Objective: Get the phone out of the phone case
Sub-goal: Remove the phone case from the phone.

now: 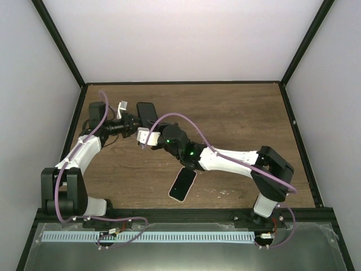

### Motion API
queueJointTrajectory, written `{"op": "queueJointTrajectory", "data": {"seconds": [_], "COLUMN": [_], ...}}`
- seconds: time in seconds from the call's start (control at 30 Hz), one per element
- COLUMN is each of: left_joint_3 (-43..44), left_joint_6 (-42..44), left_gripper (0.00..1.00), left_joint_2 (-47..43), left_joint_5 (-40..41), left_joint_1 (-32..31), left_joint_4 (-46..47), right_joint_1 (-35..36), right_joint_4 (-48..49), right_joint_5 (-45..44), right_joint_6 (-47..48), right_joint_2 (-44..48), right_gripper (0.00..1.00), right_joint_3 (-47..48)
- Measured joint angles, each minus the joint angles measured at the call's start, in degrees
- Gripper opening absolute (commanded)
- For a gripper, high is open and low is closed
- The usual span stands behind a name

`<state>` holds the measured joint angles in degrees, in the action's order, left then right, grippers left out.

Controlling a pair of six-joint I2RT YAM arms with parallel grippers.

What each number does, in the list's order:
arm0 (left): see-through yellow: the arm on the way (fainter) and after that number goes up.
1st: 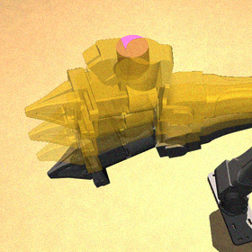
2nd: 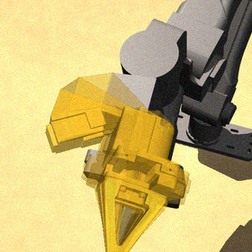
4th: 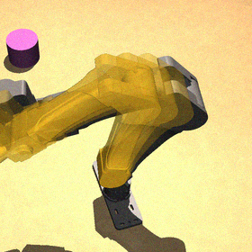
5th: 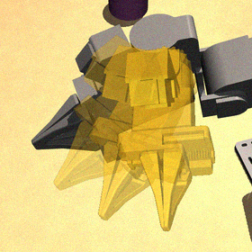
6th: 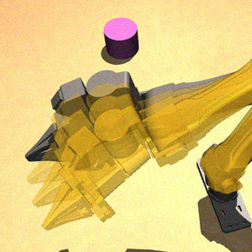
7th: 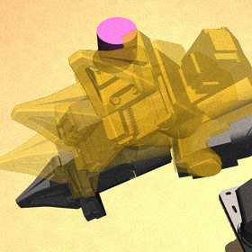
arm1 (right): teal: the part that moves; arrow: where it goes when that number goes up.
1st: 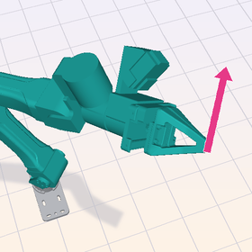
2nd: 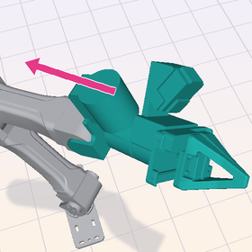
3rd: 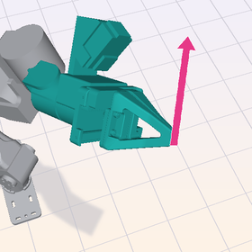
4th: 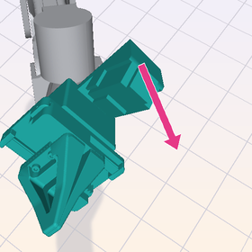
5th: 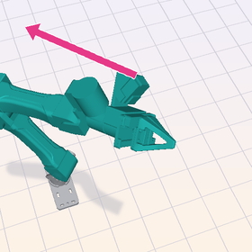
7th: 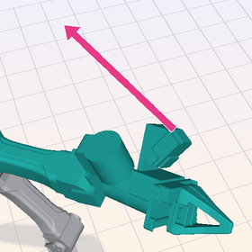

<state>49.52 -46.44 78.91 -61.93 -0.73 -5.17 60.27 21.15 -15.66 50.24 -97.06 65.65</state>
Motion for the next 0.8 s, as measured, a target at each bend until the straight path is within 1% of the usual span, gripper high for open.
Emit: {"op": "queueJointTrajectory", "data": {"seconds": [0.13, 0.3, 0.4, 0.47, 0.6, 0.8], "left_joint_3": [0.0, -0.3, -0.5, -0.5, -0.7, -0.3], "left_joint_6": [0.5, 1.5, 1.8, 1.7, 0.3, 1.6], "left_gripper": [0.0, 0.0, 0.0, 0.0, 0.0, 0.0], "left_joint_2": [-0.7, -4.0, -5.2, -5.4, -5.5, -5.9], "left_joint_5": [0.7, 2.2, 2.5, 2.5, 1.5, 0.0], "left_joint_1": [0.0, 0.2, 0.4, 0.5, 0.4, 0.5], "left_joint_4": [-0.2, -0.4, -0.3, -0.7, -3.2, -6.6], "right_joint_1": [0.3, 0.7, 1.1, 1.5, 1.7, 2.0], "right_joint_4": [4.9, 9.1, 9.8, 10.2, 9.1, 5.2], "right_joint_5": [-0.5, -0.4, -0.5, -1.0, -1.5, -0.9], "right_joint_6": [3.4, 5.9, 6.4, 6.3, 5.5, 3.3], "right_joint_2": [-0.5, -0.7, -0.7, -0.7, 0.9, 3.0], "right_gripper": [0.31, 0.21, 0.07, 0.01, 0.01, 0.01], "right_joint_3": [-1.9, -2.8, -2.8, -3.1, -3.8, -3.7]}}
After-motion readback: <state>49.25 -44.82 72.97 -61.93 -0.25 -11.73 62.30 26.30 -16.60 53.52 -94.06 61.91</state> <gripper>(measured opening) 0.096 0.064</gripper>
